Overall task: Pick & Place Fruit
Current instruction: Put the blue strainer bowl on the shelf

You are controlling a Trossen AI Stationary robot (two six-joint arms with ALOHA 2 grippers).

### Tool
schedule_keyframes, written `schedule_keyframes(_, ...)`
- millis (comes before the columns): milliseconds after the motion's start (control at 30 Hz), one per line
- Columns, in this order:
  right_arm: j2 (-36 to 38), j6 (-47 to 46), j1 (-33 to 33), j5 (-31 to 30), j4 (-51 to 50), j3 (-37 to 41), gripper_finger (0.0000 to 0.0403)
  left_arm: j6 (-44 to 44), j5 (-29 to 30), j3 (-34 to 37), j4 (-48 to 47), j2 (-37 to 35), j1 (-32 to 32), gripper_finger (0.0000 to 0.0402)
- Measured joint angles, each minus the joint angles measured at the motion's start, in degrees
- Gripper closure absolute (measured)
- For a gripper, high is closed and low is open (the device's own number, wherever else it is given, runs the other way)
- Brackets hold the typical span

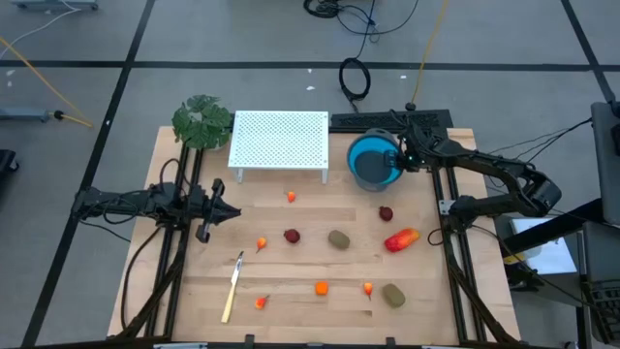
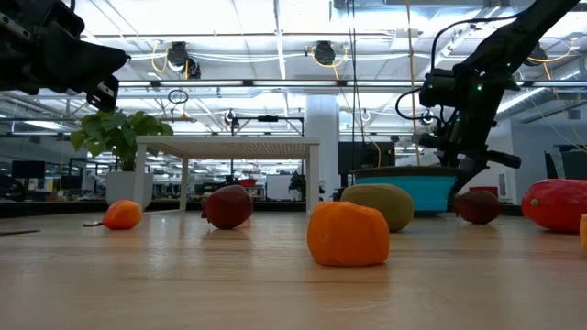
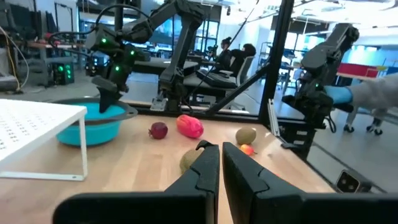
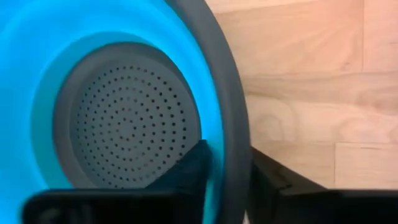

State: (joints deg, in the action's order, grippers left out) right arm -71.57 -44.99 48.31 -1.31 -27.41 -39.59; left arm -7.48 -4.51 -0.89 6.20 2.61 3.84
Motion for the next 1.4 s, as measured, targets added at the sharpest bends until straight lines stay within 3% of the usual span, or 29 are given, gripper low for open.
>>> schedule_keyframes(133,0.09,0.45,0.00,-0.12,0.55,-0.06,0.0395,-1.93,0.02,0.00,0.00,0.01,0.00,0.0382)
schedule_keyframes(567,6.10,0.95,-0.31,-0.87,1.79,-1.33,0.0401,-5.23,0.00,0.00,1.67,0.01,0.00,0.0382)
schedule_keyframes(867,13.05,1.35,-3.19,-4.86,-3.49,-8.59,0.0402,-4.99,0.03,0.00,2.45,0.00,0.00,0.0382)
schedule_keyframes(1200,14.31,2.64,-8.10,-6.57,-4.48,-16.99,0.0402,-4.93,0.15,0.00,10.14,0.01,0.00,0.0382)
schedule_keyframes(1400,13.46,3.28,-14.22,-11.78,-1.73,-19.98,0.0402,-6.62,10.36,0.00,10.86,0.01,0.03,0.0382)
